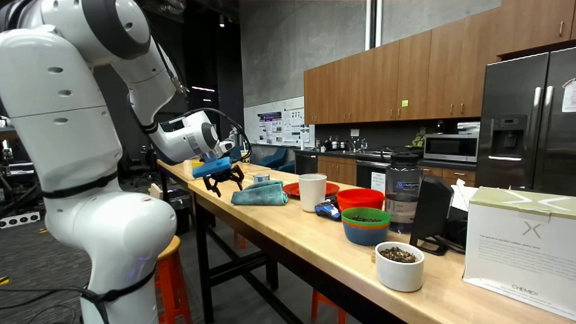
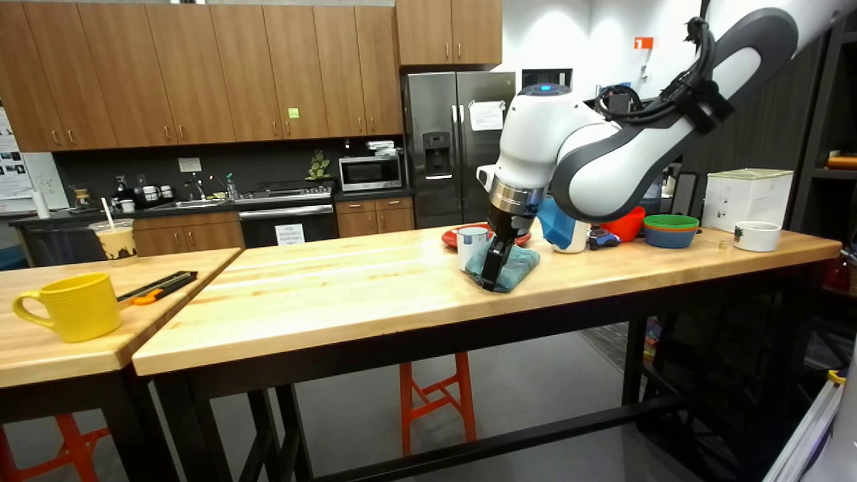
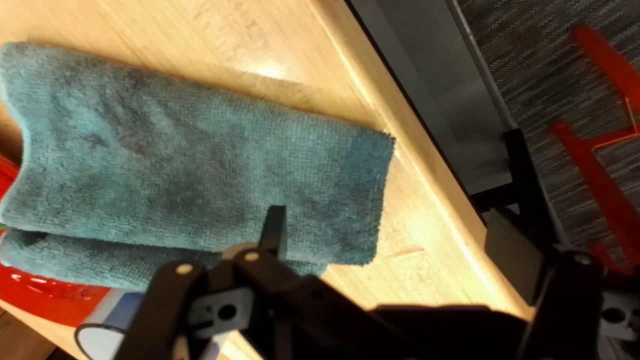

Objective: Lift the towel from the table, move the cup to the left and then unfold the towel

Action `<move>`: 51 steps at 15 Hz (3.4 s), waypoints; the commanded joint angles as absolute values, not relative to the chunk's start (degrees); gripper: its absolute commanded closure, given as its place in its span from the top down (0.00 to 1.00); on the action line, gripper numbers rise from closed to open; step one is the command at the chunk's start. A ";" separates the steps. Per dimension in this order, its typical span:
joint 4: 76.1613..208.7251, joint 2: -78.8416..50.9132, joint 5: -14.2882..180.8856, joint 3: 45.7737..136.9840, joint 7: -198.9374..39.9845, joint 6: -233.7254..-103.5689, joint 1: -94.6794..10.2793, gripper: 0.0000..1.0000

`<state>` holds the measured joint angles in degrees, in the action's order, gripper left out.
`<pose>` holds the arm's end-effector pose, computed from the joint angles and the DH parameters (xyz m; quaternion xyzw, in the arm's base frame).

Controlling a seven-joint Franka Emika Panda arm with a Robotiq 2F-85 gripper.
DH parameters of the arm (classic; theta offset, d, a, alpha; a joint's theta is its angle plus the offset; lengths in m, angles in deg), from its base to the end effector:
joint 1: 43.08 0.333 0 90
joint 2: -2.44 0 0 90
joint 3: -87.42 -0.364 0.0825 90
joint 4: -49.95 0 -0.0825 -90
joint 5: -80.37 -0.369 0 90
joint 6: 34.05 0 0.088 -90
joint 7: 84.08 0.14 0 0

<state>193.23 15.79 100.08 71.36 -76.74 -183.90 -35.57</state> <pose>0.4228 0.1894 0.4264 0.9391 0.2684 0.1932 0.0931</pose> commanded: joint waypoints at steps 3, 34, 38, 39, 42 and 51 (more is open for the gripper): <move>193.69 14.88 102.90 70.82 -75.09 -186.79 -36.03 1.00; 192.34 13.14 116.83 71.04 -72.98 -193.40 -40.88 0.21; 192.32 13.46 119.68 71.22 -72.57 -194.58 -42.46 0.00; 192.28 13.62 120.47 71.30 -72.43 -194.76 -42.98 0.00; 192.04 14.88 123.57 71.71 -71.16 -194.62 -45.32 0.00; 193.09 25.72 138.81 74.10 -61.66 -189.82 -58.00 0.00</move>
<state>191.69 20.20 134.24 73.73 -64.80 -192.16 -54.63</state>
